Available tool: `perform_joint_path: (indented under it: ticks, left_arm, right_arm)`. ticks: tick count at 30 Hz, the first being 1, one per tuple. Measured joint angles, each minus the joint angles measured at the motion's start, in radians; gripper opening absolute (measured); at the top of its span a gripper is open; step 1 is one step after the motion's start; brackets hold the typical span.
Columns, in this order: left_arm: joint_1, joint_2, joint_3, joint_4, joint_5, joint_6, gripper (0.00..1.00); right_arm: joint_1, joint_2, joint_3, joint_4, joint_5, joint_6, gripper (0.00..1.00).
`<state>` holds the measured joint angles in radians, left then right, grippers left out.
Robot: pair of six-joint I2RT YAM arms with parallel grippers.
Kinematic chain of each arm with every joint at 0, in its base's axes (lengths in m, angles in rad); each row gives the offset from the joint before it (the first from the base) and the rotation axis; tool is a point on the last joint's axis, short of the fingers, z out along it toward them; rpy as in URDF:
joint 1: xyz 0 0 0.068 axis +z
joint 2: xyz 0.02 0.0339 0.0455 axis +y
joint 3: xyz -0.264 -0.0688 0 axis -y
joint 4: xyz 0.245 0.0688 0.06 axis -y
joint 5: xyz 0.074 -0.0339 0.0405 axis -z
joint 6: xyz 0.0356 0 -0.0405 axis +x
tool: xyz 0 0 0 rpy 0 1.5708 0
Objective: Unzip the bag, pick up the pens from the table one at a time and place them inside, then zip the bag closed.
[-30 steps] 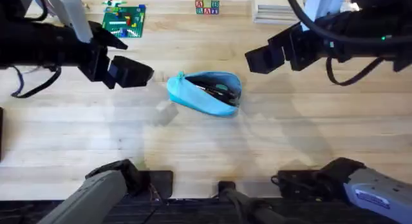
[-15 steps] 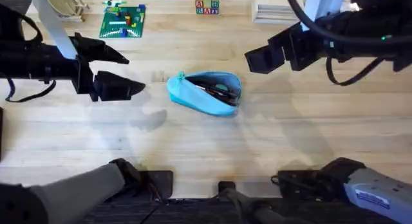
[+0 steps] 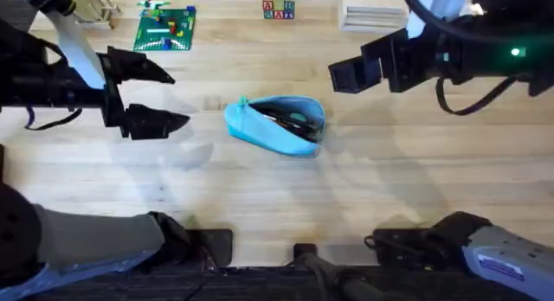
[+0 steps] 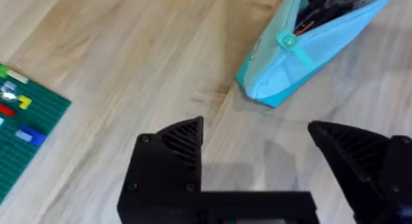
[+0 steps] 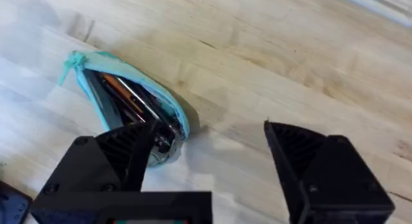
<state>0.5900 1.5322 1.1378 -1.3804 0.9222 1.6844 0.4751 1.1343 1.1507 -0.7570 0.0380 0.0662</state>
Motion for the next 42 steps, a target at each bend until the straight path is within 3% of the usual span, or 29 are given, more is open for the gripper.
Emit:
perform_joint_path:
  ticks: [4, 15, 27, 32, 42]
  left_arm:
    - [0.000, 0.006, 0.000, 0.068, 0.019, 0.028, 0.994]
    - [0.000, 0.006, 0.000, 0.095, 0.028, 0.047, 0.994]
    - [0.000, 0.007, 0.000, 0.090, 0.028, 0.184, 0.992]
    - [0.000, 0.053, 0.000, 0.090, 0.029, 0.201, 0.992]
    - [0.000, 0.137, 0.000, 0.086, 0.028, 0.264, 0.993]
  right_arm:
    - [0.000, 0.000, 0.000, -0.010, 0.001, 0.048, 0.998]
    - [0.000, 0.000, 0.000, -0.029, 0.003, 0.095, 0.998]
    - [0.002, 0.000, 0.000, -0.036, 0.003, 0.115, 0.998]
    - [0.049, 0.000, 0.005, -0.068, 0.009, 0.128, 0.998]
    - [0.150, 0.126, 0.223, -0.280, 0.070, 0.160, 0.997]
